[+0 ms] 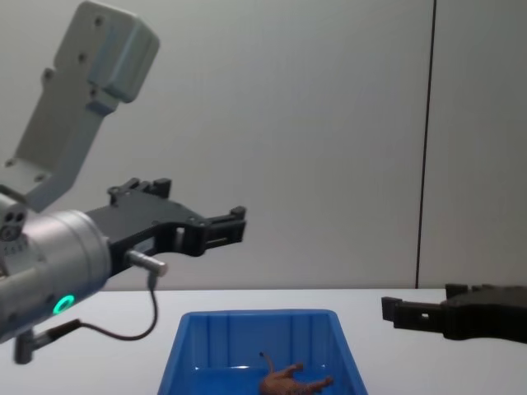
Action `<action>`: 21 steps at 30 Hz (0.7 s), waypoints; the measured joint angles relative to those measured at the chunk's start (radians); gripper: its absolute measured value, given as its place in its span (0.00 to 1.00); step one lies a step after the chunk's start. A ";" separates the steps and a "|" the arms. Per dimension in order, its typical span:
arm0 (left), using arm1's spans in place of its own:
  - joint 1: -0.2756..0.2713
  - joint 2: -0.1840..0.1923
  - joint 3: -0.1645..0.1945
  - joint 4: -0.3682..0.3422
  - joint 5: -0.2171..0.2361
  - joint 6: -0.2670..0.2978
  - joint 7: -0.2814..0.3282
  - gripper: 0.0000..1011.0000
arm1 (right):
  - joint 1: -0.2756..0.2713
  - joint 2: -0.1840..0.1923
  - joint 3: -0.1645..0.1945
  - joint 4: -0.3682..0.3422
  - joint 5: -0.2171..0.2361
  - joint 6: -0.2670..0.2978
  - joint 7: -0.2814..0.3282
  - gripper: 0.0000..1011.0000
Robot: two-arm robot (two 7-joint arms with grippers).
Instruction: Pick up the two dolls from the table and place them into the box.
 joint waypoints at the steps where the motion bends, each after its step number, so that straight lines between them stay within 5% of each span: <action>1: 0.002 0.002 -0.002 -0.002 0.000 0.002 0.004 0.99 | -0.002 0.002 0.001 -0.001 0.000 -0.001 -0.001 0.99; 21: 0.086 0.083 -0.049 -0.028 -0.075 0.083 0.083 0.99 | -0.012 0.013 0.006 -0.010 0.002 -0.008 -0.005 0.99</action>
